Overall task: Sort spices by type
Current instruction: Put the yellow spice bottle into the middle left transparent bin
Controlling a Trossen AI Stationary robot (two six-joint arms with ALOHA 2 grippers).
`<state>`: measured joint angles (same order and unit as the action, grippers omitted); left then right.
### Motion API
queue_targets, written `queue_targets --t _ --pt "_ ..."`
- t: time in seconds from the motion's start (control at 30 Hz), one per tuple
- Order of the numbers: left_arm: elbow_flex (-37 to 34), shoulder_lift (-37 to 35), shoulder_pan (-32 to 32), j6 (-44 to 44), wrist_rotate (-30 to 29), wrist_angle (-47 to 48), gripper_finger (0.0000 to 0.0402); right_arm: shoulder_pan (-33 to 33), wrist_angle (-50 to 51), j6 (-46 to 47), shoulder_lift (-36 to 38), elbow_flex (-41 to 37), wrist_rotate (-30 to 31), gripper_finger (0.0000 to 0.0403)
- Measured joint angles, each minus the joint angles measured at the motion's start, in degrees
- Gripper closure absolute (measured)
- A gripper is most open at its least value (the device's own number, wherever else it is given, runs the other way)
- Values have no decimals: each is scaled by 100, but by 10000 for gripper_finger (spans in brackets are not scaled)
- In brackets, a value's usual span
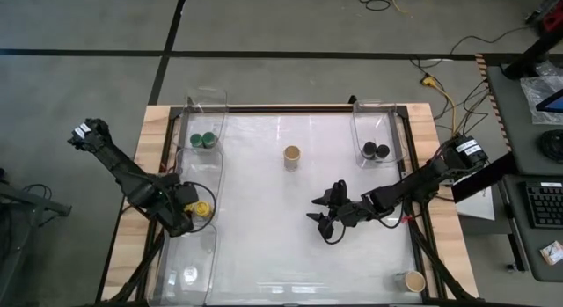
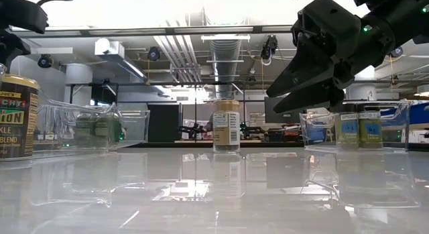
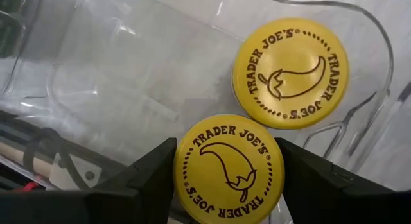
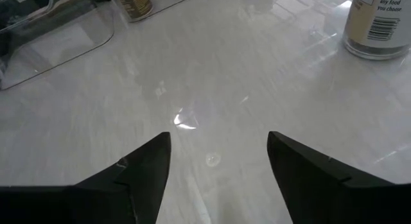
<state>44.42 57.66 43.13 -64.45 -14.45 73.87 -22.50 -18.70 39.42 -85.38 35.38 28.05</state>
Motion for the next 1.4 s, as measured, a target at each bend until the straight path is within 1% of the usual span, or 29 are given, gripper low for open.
queue_targets --t 0.33,0.7,0.83,1.0,1.4 --pt "-11 -23 0 79 69 -210 185 0 0 0 0 0 0 140" --pt "-33 12 0 252 152 -191 184 0 -2 0 0 0 0 156" --pt "-33 32 0 333 155 -218 177 0 -2 0 0 0 0 158" --pt "-33 32 0 376 154 -269 169 0 -2 0 -1 0 1 151" --pt "-33 27 0 549 182 -280 167 0 -2 20 -2 0 1 135"
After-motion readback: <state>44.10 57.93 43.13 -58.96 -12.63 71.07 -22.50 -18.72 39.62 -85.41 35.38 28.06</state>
